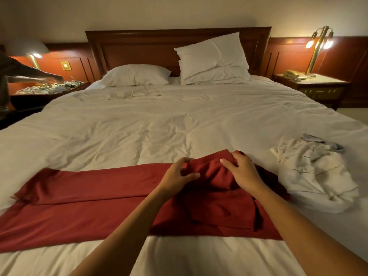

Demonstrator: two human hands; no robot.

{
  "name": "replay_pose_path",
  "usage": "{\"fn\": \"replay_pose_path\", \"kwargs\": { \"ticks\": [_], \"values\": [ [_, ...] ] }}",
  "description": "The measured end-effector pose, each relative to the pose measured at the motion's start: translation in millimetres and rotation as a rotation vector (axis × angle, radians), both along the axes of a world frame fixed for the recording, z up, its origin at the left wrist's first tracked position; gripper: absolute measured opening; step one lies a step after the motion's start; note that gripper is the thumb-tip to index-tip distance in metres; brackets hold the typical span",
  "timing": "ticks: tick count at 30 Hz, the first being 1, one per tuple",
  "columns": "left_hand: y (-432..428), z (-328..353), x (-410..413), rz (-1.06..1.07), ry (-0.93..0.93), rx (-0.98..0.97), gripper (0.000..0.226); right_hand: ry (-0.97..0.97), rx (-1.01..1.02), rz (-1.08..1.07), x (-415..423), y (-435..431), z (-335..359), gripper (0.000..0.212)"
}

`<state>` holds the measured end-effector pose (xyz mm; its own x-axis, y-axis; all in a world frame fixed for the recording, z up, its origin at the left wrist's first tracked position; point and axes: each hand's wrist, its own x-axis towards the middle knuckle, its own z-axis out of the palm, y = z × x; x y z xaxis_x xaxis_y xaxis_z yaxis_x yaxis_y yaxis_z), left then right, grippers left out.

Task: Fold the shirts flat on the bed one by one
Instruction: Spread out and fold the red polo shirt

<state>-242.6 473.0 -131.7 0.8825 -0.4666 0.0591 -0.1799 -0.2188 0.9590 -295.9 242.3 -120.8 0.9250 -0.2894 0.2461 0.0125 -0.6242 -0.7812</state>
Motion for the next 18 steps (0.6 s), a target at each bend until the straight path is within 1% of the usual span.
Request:
{"fn": "replay_pose_path", "kwargs": {
  "ticks": [1, 2, 4, 6, 7, 10, 12, 13, 14, 16, 18],
  "values": [
    [-1, -3, 4, 0.036, 0.015, -0.033, 0.049, 0.010, 0.002, -0.032, 6, 0, -3, 0.021],
    [-2, -6, 7, 0.058, 0.021, -0.036, 0.049, 0.043, 0.024, -0.052, 11, 1, -7, 0.023],
    [-4, -15, 10, 0.065, 0.003, 0.042, 0.053, 0.150, 0.064, -0.042, 16, 2, -14, 0.038],
    [-6, -24, 9, 0.114, -0.015, 0.077, 0.049, 0.192, 0.062, -0.026, 17, 3, -19, 0.045],
    [-6, -27, 9, 0.137, -0.019, 0.065, 0.043, 0.167, 0.061, -0.025, 17, 2, -21, 0.042],
    [-5, -31, 12, 0.161, -0.048, 0.066, 0.027, 0.087, 0.048, -0.036, 18, 1, -21, 0.025],
    [-2, -35, 8, 0.201, -0.139, 0.132, 0.023, 0.065, 0.068, -0.054, 17, 4, -21, 0.022],
    [-2, -38, 6, 0.222, -0.223, 0.192, 0.027, 0.068, 0.065, -0.068, 16, 6, -21, 0.025],
    [-2, -41, 3, 0.233, -0.321, 0.270, 0.034, 0.089, 0.010, -0.088, 15, 7, -22, 0.031],
    [-5, -45, -1, 0.226, -0.496, 0.456, 0.050, 0.201, -0.281, -0.129, 12, 12, -23, 0.042],
    [-5, -47, -1, 0.216, -0.568, 0.583, 0.059, 0.278, -0.563, -0.166, 11, 15, -23, 0.049]
  ]
}}
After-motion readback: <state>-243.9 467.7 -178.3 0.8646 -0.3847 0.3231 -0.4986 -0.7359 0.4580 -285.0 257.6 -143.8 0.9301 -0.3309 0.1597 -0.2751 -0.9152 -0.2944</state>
